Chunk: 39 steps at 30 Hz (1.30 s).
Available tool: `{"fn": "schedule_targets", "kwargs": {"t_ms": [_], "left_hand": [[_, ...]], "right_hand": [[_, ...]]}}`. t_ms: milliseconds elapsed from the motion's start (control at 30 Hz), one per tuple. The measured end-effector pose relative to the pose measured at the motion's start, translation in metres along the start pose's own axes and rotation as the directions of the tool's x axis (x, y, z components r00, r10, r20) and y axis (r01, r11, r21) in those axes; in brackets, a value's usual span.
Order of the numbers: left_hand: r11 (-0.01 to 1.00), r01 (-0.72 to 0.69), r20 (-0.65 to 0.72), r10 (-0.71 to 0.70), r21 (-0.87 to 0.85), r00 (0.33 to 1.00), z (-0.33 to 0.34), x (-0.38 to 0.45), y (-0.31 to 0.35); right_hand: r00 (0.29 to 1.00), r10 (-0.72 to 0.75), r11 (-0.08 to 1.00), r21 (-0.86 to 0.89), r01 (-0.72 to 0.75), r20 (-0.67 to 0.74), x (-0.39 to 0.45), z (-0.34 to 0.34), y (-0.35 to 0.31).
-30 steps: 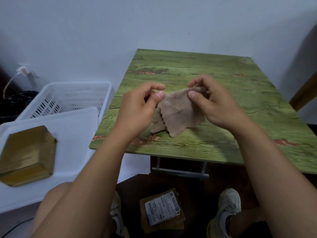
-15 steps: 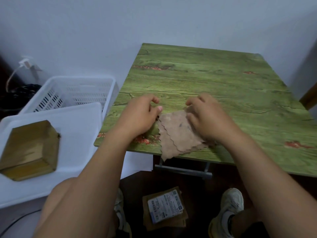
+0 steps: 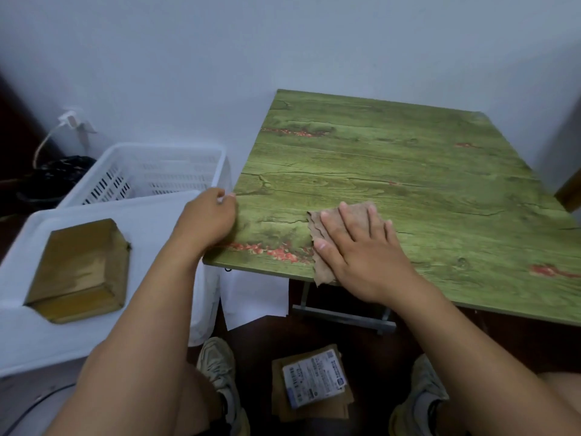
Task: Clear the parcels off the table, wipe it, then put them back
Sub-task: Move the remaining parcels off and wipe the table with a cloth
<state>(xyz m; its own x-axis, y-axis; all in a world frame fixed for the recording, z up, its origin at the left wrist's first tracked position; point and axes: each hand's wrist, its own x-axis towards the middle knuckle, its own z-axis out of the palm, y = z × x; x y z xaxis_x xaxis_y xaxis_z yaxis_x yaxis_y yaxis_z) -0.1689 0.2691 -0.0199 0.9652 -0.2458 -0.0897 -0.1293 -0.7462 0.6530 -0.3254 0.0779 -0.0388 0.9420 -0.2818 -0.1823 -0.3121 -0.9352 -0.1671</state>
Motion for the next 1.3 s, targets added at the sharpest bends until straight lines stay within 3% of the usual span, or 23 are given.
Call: {"fn": "schedule_targets", "kwargs": {"t_ms": [167, 400, 533, 700, 933, 1067, 1200, 1300], "left_hand": [[0.917, 0.126, 0.151, -0.073, -0.379, 0.986, -0.006, -0.008, 0.000], [0.701, 0.359, 0.317, -0.198, -0.616, 0.928, -0.017, -0.008, -0.004], [0.608, 0.435, 0.373, -0.234, -0.664, 0.898, -0.021, -0.003, -0.005], [0.617, 0.432, 0.398, -0.202, -0.658, 0.895, -0.021, 0.001, -0.005], [0.643, 0.373, 0.363, -0.155, -0.669, 0.919, -0.015, 0.002, -0.007], [0.566, 0.405, 0.378, -0.172, -0.718, 0.910, -0.021, -0.003, -0.006], [0.577, 0.385, 0.354, -0.172, -0.720, 0.919, -0.021, -0.001, -0.003], [0.595, 0.373, 0.330, -0.186, -0.712, 0.925, -0.017, 0.001, 0.002]], "right_hand": [[0.998, 0.026, 1.000, -0.003, -0.026, 0.050, 0.006, -0.002, -0.019], [0.986, -0.142, 0.990, -0.007, 0.143, 0.091, 0.035, -0.001, -0.076], [0.951, -0.297, 0.952, -0.054, 0.301, 0.083, 0.036, 0.006, -0.101], [0.902, -0.426, 0.899, -0.081, 0.431, 0.071, 0.010, 0.006, -0.082], [0.977, -0.191, 0.981, -0.018, 0.193, 0.097, 0.021, -0.001, -0.069], [0.952, -0.293, 0.953, -0.050, 0.298, 0.081, 0.037, 0.006, -0.101], [0.892, -0.446, 0.888, -0.089, 0.451, 0.077, 0.015, 0.007, -0.098], [0.895, -0.439, 0.888, -0.111, 0.446, 0.080, -0.006, 0.008, -0.076]]}}
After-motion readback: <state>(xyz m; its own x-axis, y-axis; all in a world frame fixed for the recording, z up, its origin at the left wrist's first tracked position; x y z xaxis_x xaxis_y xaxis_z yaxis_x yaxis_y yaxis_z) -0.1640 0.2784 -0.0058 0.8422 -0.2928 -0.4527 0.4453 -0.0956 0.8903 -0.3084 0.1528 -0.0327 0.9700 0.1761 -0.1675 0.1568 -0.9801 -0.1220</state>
